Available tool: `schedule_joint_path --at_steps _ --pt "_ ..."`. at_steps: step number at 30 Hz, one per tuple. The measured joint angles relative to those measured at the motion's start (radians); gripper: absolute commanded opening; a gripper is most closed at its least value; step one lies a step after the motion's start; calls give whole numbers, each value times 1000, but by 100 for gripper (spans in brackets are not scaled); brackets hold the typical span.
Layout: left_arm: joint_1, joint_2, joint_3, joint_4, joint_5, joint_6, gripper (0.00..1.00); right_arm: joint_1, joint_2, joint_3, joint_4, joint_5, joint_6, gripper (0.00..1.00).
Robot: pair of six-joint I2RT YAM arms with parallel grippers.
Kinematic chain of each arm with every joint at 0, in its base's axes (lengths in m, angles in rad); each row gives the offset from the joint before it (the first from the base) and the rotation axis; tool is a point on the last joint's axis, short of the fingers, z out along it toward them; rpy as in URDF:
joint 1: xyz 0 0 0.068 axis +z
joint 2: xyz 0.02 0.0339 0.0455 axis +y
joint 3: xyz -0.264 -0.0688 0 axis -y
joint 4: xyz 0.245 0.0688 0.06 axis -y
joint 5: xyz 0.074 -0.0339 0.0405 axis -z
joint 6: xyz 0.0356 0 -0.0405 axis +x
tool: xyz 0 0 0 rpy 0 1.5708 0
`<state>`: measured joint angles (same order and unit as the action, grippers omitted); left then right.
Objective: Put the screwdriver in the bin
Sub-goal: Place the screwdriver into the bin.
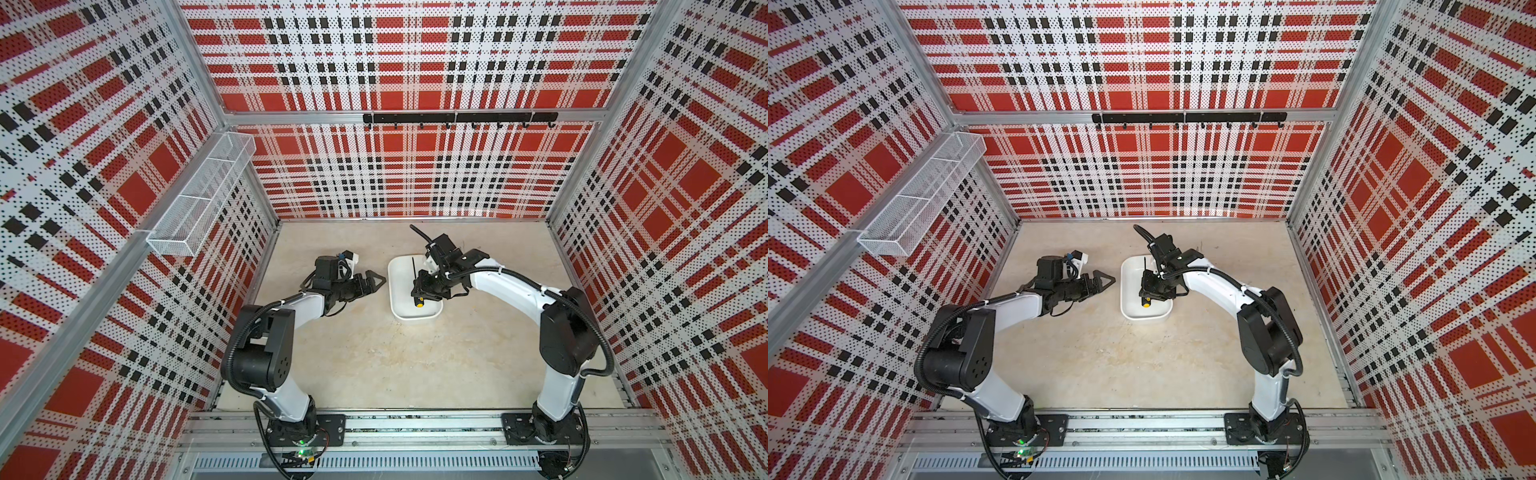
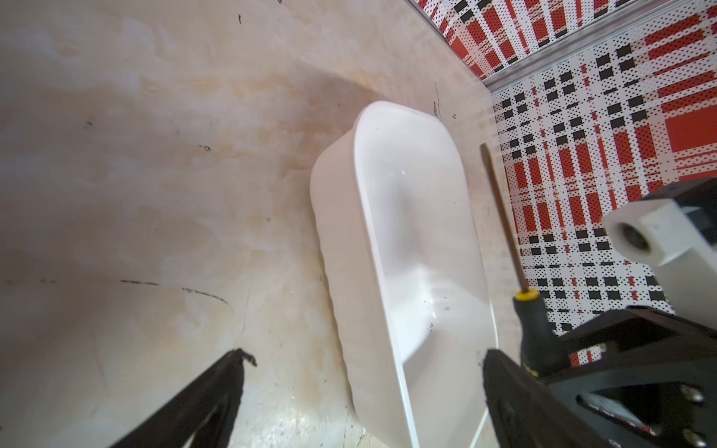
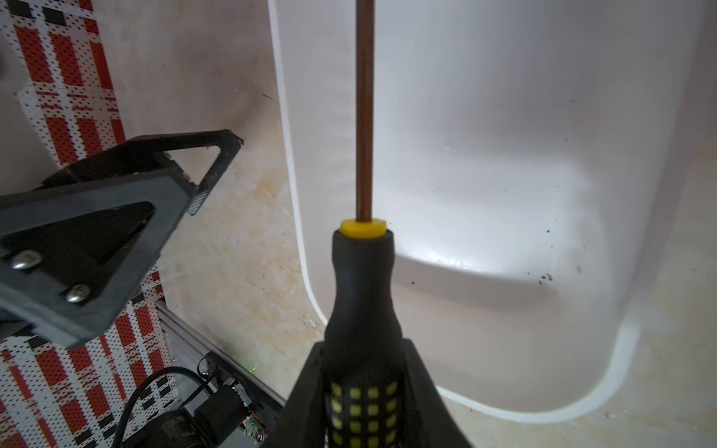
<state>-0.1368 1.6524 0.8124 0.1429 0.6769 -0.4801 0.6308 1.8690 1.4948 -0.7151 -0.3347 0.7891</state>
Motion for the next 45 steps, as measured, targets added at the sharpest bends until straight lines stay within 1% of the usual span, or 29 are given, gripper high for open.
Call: schedule_joint_path --at_steps 16,34,45 --pt "0 5 0 0 0 -10 98 2 127 49 -18 76 -7 0" --pt "0 17 0 -1 1 -11 98 4 189 64 -11 175 -13 0" --pt "0 21 0 -1 1 -11 98 17 201 64 7 219 -9 0"
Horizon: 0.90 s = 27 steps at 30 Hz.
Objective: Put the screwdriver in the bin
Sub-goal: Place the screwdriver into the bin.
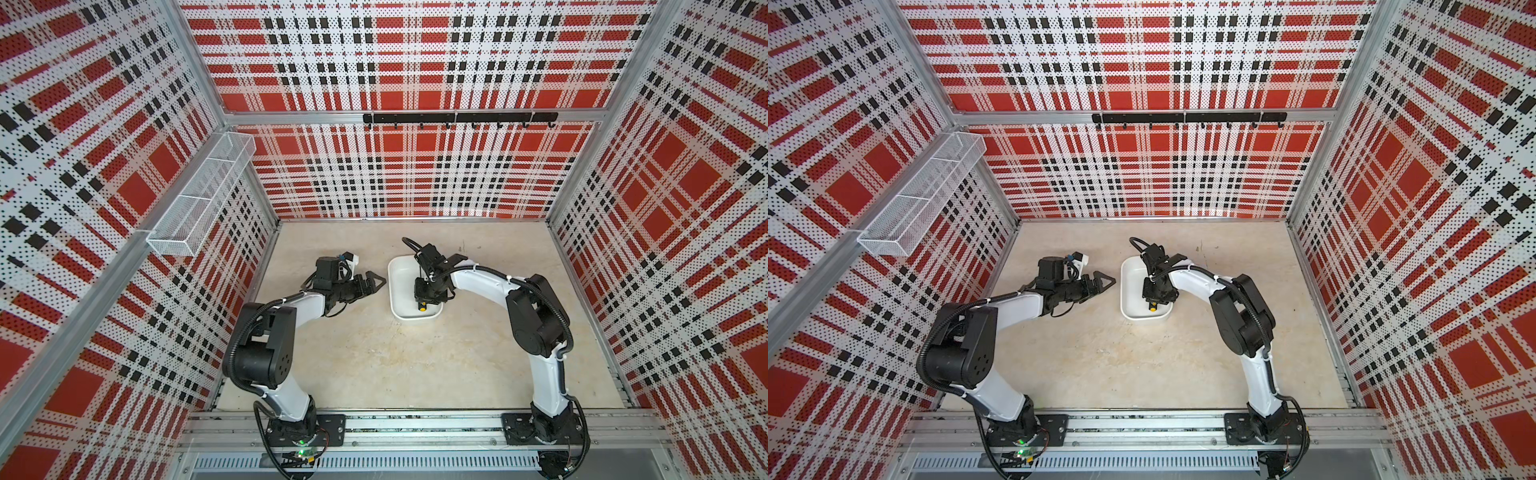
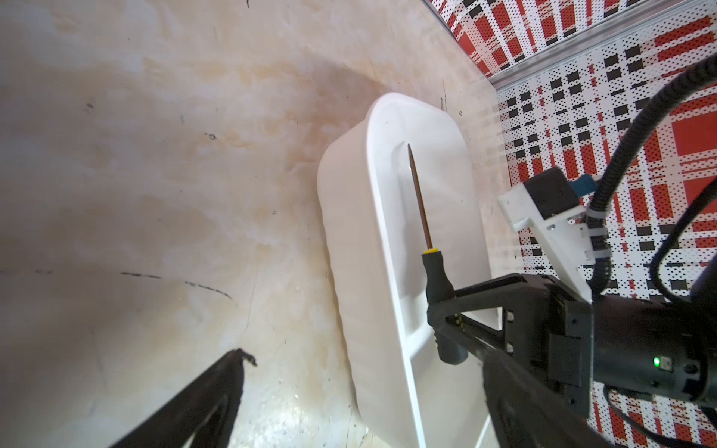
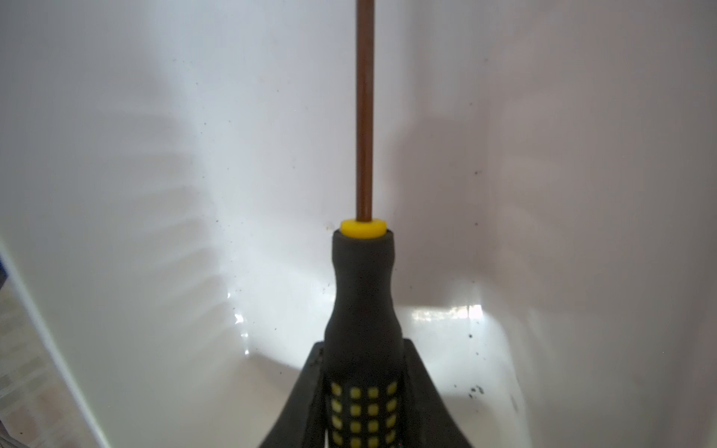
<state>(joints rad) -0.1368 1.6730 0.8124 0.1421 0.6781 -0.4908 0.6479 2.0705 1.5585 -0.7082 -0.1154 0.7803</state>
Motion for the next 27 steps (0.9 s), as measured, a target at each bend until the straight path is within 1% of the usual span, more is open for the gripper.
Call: schedule_joint_path --at_steps 12,23,27 --pt "0 3 0 -1 0 0 98 23 42 2 11 34 8 0" --pt "0 3 0 -1 0 1 98 31 53 15 24 64 49 0" --pt "0 3 0 -1 0 1 98 33 54 17 24 71 53 8"
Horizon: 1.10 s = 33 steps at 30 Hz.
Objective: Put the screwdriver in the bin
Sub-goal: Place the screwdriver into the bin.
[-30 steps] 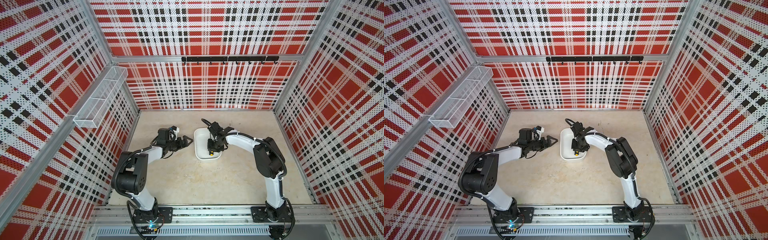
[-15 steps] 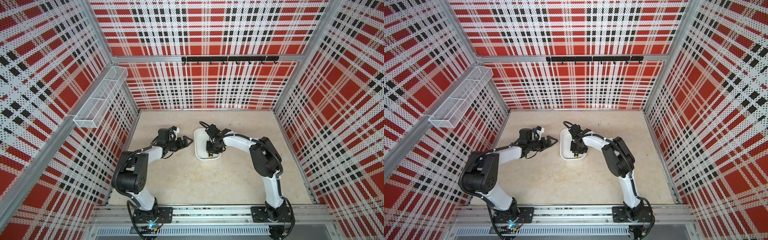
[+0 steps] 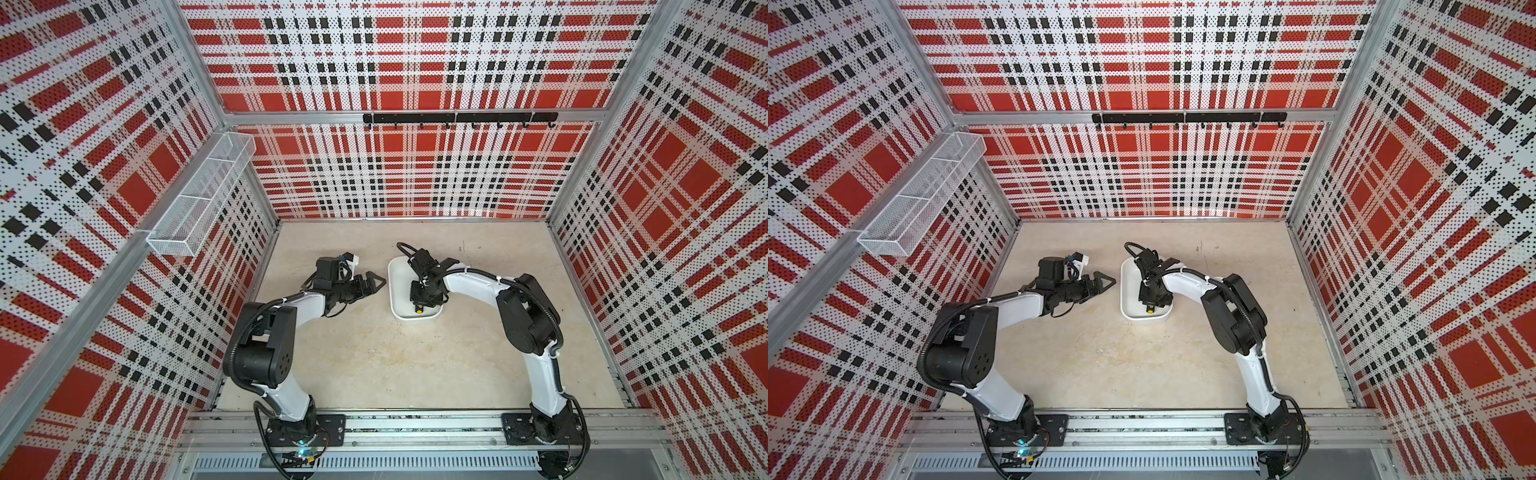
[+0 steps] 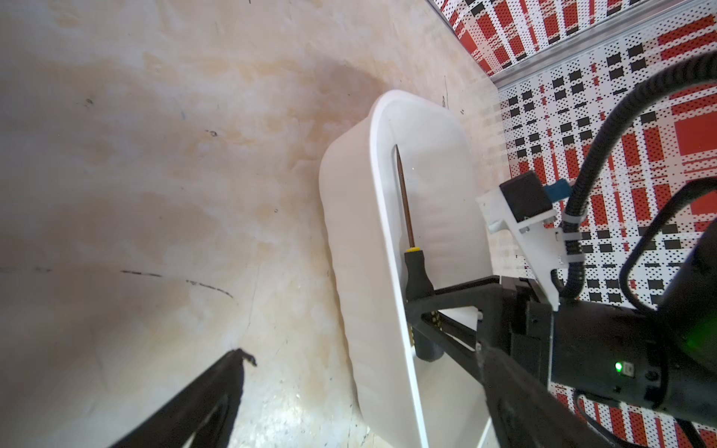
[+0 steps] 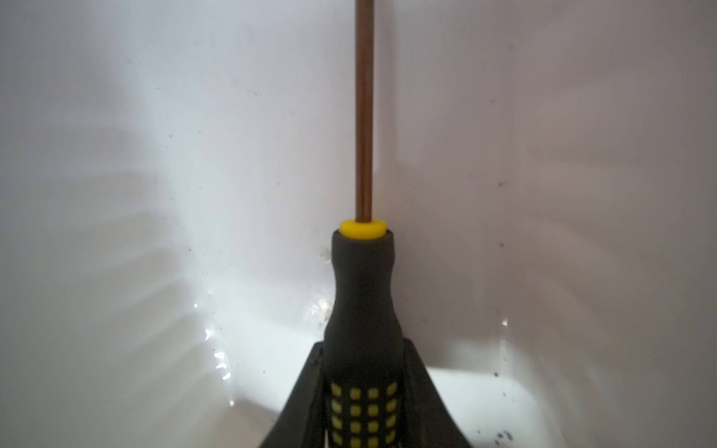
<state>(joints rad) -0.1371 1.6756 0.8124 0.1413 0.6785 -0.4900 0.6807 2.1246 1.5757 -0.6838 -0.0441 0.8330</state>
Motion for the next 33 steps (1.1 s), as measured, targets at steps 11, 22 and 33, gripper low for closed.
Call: schedule_joint_path --at_steps 11,22,33 --pt "0 1 0 0 0 0 98 5 0 0 1 20 -1 26" --pt "0 1 0 0 0 0 98 5 0 43 -27 66 -20 38" --pt "-1 1 0 -1 0 0 98 5 -1 80 -67 100 -47 41"
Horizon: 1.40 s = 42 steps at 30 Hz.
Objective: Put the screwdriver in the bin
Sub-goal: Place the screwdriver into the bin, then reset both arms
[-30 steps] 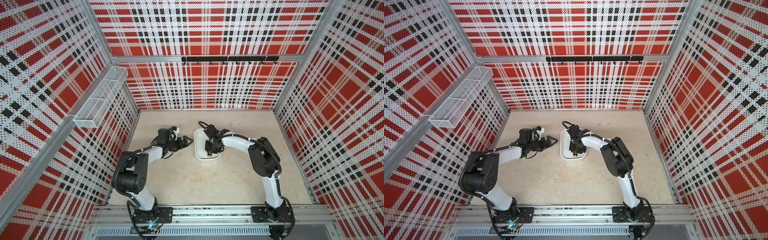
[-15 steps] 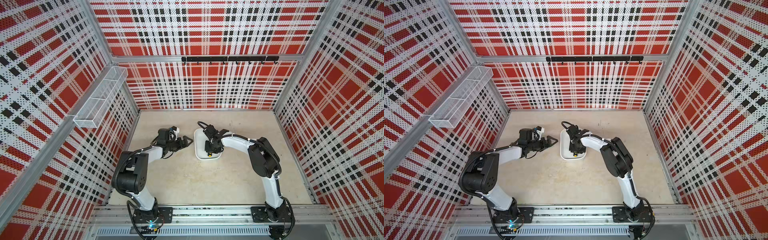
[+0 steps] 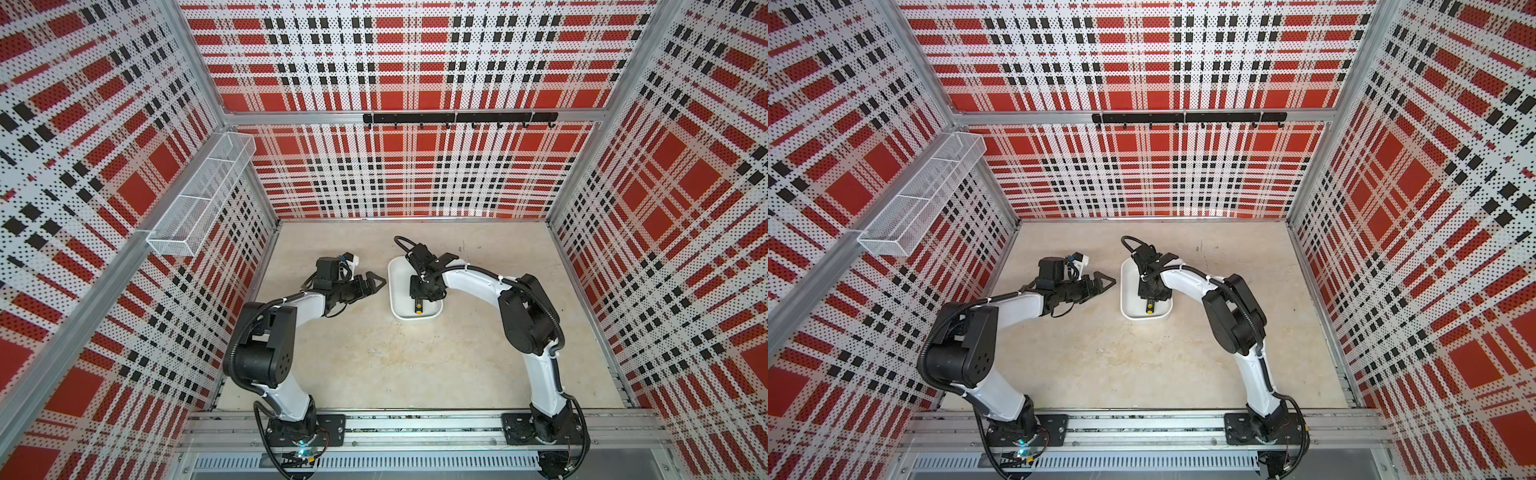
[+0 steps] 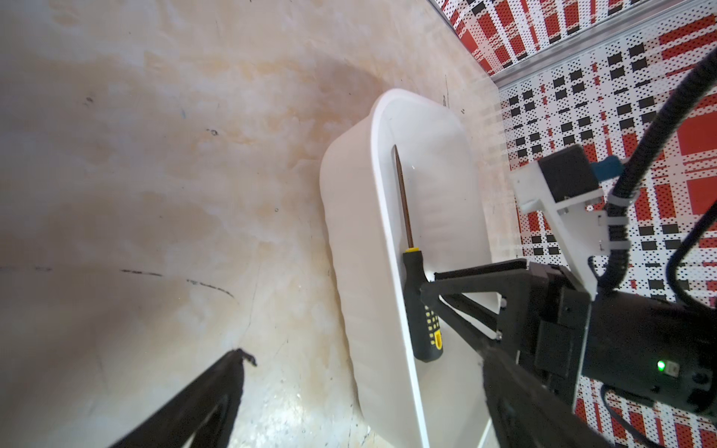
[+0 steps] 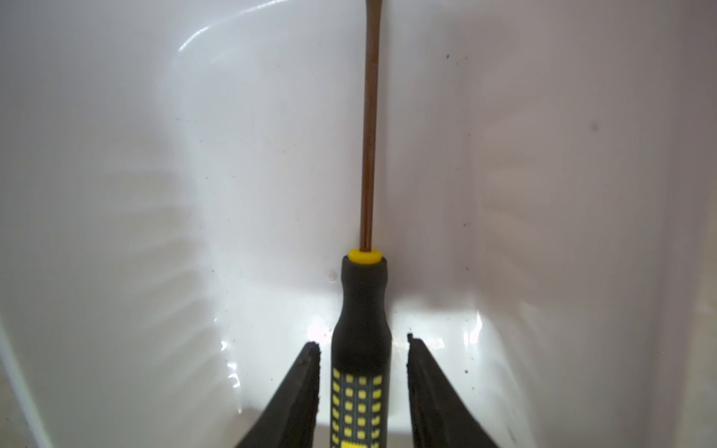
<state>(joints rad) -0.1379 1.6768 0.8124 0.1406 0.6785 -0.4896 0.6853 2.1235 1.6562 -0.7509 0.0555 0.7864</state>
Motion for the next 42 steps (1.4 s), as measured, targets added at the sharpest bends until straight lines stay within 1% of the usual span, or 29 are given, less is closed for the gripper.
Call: schedule_joint_path --at_steps 4,7,13,16,20,25,28,33,36,39,42 --pt "0 0 0 0 -1 0 98 0 -31 -8 -20 13 -19 43" --pt "0 0 0 -2 -3 0 98 0 -98 -29 -26 28 -52 45" --pt "3 -13 0 -10 -32 3 98 -12 -303 -56 -22 90 -163 46" --pt "5 -54 0 -14 -71 9 98 -29 -416 -106 10 167 -239 46" --pt "7 -163 0 -14 -161 32 98 -105 -591 -254 106 250 -335 45" --pt "12 -316 -19 8 -292 61 98 -257 -788 -467 265 293 -437 46" --pt "29 -401 -62 52 -364 73 98 -316 -867 -565 344 314 -493 46" --pt "81 -467 -145 122 -473 84 98 -416 -910 -667 452 312 -548 45" --pt "106 -490 -202 172 -552 125 98 -472 -910 -727 511 309 -571 45" --pt "123 -532 -282 248 -637 180 98 -496 -907 -795 586 310 -603 46" --pt "132 -570 -380 382 -708 259 98 -506 -885 -862 678 308 -636 47"
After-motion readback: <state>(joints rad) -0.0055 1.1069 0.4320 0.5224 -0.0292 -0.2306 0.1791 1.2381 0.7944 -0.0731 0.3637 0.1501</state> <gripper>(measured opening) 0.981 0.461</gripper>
